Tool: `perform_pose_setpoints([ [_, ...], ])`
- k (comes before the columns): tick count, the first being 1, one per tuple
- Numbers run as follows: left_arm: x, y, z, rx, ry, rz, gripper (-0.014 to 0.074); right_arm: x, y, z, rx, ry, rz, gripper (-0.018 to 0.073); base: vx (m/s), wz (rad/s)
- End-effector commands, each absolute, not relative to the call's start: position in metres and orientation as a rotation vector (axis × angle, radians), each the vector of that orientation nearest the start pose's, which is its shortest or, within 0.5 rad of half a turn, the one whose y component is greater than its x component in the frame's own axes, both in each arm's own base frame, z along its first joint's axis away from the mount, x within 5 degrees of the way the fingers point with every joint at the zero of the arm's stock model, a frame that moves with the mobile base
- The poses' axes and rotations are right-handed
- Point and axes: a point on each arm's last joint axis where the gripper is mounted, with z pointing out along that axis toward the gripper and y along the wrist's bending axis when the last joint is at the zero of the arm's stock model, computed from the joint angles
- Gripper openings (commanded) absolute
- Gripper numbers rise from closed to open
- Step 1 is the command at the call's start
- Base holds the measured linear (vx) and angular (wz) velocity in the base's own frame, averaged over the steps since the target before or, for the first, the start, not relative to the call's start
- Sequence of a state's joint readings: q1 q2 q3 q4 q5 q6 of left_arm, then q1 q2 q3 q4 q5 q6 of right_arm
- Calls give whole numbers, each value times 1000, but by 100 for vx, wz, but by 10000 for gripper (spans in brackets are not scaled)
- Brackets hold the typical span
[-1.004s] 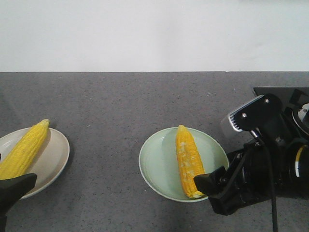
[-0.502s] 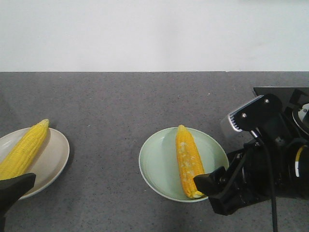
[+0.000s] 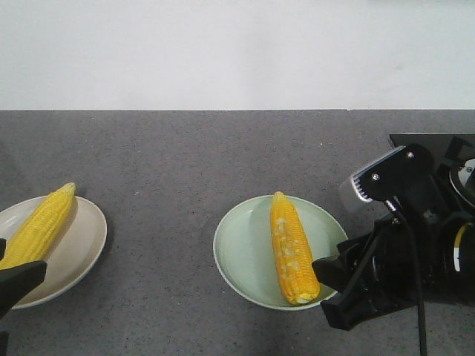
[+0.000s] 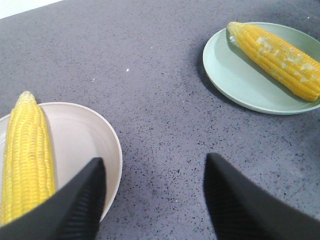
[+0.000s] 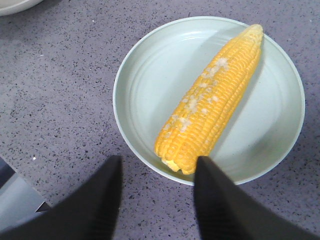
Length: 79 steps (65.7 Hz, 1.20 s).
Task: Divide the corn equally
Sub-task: 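Open the left gripper and release the cob on the plate, then raise the left gripper away from the off-white plate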
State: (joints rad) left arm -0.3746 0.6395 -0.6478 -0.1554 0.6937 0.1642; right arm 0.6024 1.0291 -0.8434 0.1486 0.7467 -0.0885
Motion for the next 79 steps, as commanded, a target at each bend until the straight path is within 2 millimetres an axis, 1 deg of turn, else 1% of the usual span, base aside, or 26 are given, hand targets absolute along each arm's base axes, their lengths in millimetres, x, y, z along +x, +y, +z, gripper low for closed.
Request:
perform_pose_setpoints([
  [1,110,-54,332,470,2023,-325,280,160,121,329,-738,2235,414,137,0,0],
  [5,110,-54,332,470,2023,-325,213,160,121,329,-738,2235,414,64,0,0],
  [11,110,-54,332,470,2023,-325,118,160,121,329,-738,2235,414,-17,0,0],
  [20,111,-54,333,465,2009,-325,-6,160,121,329,-738,2235,414,-11,0,0],
  [67,109,-53,333,463,2004,-325,-8,160,121,329,-736,2236,417,-11,0,0],
  [72,105,-50,336,455,1980,-318,-8,160,121,329,-736,2236,417,-11,0,0],
  [79,99,-41,330,437,1926,-236,-8,160,121,329,-736,2236,417,-11,0,0],
])
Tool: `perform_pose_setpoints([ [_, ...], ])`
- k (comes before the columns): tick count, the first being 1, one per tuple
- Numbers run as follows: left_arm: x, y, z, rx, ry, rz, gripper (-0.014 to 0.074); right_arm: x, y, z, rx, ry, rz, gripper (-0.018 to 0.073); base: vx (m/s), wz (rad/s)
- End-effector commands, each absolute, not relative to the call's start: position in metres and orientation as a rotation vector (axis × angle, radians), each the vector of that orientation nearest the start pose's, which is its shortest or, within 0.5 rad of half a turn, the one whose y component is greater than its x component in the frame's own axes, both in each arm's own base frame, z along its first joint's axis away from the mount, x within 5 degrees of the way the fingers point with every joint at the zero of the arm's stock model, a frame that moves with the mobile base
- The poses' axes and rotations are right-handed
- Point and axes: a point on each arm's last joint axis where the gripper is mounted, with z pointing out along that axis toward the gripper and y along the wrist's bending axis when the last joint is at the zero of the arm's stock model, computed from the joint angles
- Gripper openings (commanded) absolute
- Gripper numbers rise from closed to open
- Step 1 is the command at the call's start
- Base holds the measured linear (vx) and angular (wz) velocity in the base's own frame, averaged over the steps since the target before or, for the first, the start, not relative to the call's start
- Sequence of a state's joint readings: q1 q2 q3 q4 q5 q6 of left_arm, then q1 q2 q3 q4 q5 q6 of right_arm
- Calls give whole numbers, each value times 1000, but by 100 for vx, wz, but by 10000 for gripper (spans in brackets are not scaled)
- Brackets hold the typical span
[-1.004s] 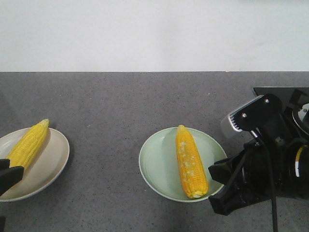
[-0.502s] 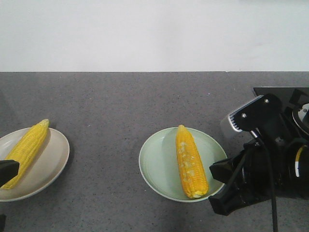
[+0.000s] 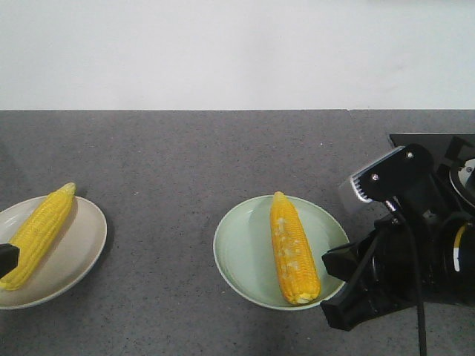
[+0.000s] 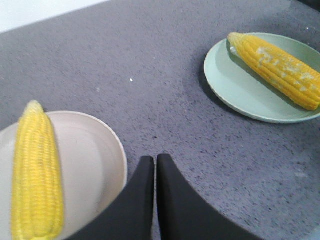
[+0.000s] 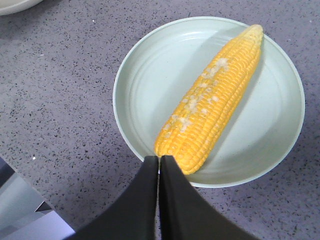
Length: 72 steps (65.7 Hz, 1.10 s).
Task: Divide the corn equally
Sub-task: 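Raise the left gripper away from the off-white plate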
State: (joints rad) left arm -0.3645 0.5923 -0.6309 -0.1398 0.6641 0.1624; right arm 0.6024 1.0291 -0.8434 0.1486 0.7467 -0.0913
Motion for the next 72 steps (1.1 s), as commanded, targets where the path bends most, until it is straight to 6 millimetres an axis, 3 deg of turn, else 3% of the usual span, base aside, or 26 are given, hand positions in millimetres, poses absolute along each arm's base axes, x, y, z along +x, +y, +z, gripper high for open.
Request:
perform_pose_setpoints([
  [1,98,-39,328,430,1915,-224,-8,160,121,329,-736,2236,417,-11,0,0],
  [9,89,-28,313,349,1819,-160,-8,160,121,329,-736,2236,417,-11,0,0],
  [27,62,-7,258,109,1594,-52,-8,160,121,329,-736,2236,417,-11,0,0],
  [49,55,-1,198,-41,1546,-80,-8,160,121,329,-736,2237,417,-11,0,0],
  [72,56,-1,200,-39,1500,-84,-8,160,121,329,-736,2237,417,-11,0,0],
])
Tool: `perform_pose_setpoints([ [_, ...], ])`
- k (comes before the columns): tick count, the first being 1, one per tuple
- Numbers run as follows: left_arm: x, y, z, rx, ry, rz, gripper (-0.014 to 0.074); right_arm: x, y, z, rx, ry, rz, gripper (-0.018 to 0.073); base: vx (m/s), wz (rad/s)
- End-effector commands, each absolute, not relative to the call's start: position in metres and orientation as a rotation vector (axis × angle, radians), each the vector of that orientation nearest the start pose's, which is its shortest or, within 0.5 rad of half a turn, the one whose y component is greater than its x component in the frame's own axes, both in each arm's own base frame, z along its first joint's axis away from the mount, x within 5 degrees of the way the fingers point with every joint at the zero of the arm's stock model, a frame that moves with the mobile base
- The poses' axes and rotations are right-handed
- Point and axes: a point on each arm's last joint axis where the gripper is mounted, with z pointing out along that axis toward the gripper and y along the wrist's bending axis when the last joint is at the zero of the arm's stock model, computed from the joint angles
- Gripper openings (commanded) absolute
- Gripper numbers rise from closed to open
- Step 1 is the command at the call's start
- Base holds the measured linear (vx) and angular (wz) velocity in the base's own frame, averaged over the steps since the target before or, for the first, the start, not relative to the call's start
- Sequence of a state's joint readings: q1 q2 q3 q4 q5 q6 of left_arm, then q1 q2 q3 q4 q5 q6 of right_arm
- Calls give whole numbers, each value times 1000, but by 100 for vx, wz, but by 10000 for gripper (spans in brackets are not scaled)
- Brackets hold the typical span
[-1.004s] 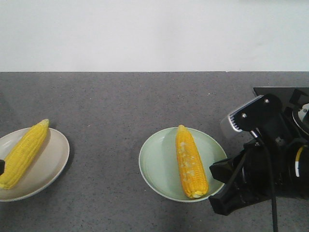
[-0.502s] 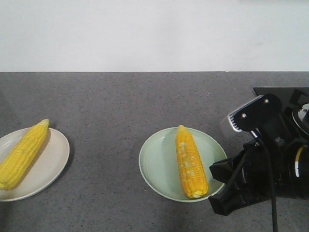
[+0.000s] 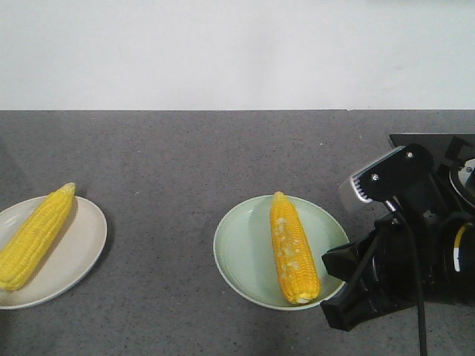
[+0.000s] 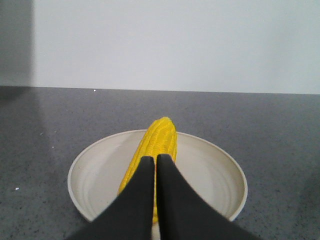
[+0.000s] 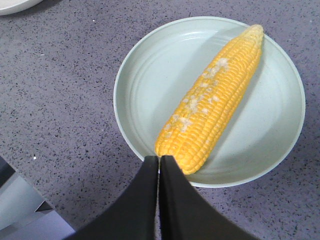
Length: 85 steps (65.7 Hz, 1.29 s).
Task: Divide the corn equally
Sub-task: 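Raise the left gripper away from the off-white plate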
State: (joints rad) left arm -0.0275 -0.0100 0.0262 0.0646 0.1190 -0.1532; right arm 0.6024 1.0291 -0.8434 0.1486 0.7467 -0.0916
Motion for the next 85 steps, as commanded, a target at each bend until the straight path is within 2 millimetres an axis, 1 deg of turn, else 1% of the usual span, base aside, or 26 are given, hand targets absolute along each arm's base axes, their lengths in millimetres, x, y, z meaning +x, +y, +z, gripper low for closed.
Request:
perform_pose_setpoints([
  [1,56,-1,201,-35,1495,-81,-8,160,121,329,-736,2237,417,-11,0,0],
  [24,55,-2,209,-36,1410,-93,-8,160,121,329,-736,2237,417,-11,0,0],
  [43,55,2,209,-84,1399,-37,-8,160,121,329,-736,2237,417,-11,0,0],
  [85,54,2,211,-83,1380,-37,-8,160,121,329,-736,2236,417,-11,0,0],
])
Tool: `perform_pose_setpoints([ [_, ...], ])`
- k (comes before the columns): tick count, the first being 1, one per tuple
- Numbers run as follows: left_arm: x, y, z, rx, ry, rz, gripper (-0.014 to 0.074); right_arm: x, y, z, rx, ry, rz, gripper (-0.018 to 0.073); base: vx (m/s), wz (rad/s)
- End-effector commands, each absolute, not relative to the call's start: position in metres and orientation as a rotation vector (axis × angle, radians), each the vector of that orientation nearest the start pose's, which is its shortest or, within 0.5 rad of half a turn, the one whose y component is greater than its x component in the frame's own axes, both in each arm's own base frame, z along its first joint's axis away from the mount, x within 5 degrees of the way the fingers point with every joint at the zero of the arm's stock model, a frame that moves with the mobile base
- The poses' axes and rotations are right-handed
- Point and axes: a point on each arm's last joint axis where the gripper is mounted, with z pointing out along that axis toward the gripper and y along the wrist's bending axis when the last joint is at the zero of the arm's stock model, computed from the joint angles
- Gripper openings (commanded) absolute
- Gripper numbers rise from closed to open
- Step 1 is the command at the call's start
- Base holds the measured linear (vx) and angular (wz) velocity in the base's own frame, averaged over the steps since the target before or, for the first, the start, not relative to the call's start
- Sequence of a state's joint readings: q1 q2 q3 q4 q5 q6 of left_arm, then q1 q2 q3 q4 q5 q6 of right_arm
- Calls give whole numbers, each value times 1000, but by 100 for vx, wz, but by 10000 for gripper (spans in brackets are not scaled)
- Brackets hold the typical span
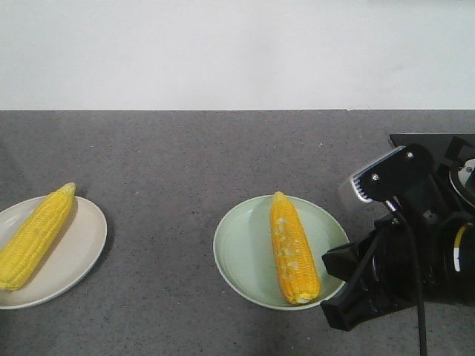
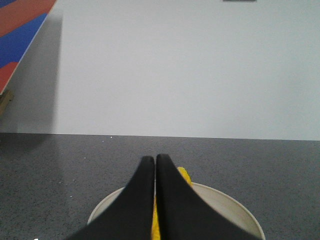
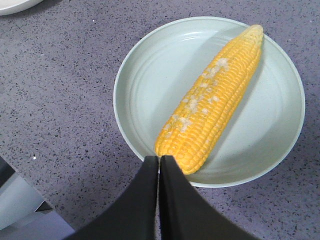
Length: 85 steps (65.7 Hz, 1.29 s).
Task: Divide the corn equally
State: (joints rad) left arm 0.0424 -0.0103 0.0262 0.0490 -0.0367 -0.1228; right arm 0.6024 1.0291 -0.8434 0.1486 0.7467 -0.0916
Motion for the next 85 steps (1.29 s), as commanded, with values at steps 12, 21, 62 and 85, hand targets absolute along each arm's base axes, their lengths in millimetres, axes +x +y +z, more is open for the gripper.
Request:
perform_pose_setpoints([
  [12,54,2,211,-83,1380,-37,-8,160,121,329,-736,2236,417,-11,0,0],
  [21,54,2,211,-83,1380,-37,-8,160,121,329,-736,2236,417,-11,0,0],
  [62,54,2,211,-83,1380,-37,-8,125,45,315,-313,1981,272,-11,0,0],
  [85,54,2,211,-83,1380,-37,-8,71,6,259,-36,1591,100,-11,0,0],
])
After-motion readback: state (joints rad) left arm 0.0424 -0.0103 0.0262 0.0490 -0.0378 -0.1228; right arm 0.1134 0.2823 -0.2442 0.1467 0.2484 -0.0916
